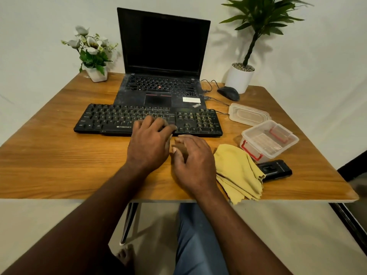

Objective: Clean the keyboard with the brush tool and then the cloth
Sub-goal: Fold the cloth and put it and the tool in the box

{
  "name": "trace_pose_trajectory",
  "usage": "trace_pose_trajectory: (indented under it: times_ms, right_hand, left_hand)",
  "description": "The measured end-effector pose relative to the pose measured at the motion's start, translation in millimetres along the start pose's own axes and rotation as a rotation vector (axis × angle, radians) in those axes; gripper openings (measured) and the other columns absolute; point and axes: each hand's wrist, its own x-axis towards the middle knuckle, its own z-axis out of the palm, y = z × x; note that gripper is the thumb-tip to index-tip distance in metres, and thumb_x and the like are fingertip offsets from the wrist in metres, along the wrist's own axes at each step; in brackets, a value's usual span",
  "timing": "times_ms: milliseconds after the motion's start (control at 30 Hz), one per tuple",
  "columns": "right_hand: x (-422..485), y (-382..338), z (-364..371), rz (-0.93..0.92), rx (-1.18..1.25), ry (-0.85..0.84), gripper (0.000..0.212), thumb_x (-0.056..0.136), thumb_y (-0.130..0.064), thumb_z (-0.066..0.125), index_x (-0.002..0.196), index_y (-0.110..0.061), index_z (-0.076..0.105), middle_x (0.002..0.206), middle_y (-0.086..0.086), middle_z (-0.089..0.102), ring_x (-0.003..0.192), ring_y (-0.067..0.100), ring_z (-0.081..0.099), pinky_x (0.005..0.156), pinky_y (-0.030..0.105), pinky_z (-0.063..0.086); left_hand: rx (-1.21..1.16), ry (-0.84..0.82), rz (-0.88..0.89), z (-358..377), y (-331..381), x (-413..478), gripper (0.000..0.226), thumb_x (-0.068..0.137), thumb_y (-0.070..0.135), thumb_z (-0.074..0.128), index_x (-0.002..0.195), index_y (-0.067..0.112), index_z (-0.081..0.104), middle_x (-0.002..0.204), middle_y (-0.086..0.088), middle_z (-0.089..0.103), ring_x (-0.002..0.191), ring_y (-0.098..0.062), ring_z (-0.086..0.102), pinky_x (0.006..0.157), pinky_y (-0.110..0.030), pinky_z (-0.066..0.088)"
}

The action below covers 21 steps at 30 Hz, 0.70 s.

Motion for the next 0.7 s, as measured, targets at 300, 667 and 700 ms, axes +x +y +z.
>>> trace_pose_trajectory:
  times_ms: [300, 667, 700]
  right_hand:
    - [-57, 18, -45, -0.023, 0.135, 0.220, 0.013, 0.091, -0.014, 0.069, 0.102, -0.015, 0.074, 0.107, -0.004, 0.070, 0.104, 0.013, 0.063, 0.089, 0.035, 0.054]
    - [-47, 65, -134, 0.113, 0.037, 0.302, 0.025, 0.092, -0.017, 0.075, 0.117, -0.015, 0.072, 0.110, -0.004, 0.072, 0.100, 0.009, 0.068, 0.078, 0.038, 0.062]
    - [-43, 70, -140, 0.137, 0.038, 0.278, 0.030, 0.092, -0.022, 0.076, 0.122, -0.018, 0.070, 0.115, -0.006, 0.071, 0.104, 0.008, 0.067, 0.080, 0.038, 0.062]
  left_hand:
    - [-0.571, -0.325, -0.077, 8, 69, 13, 0.049, 0.099, 0.058, 0.051, 0.133, 0.027, 0.066, 0.123, 0.004, 0.068, 0.114, -0.018, 0.057, 0.098, -0.047, 0.049]
    - [-0.756, -0.596, -0.076, -4, 114, 63, 0.018, 0.096, 0.043, 0.069, 0.087, 0.028, 0.066, 0.089, 0.007, 0.066, 0.088, -0.015, 0.063, 0.069, -0.031, 0.047]
    - [-0.849, -0.599, -0.075, -15, 111, 64, 0.014, 0.097, 0.040, 0.069, 0.090, 0.028, 0.067, 0.092, 0.006, 0.067, 0.089, -0.014, 0.064, 0.072, -0.033, 0.051]
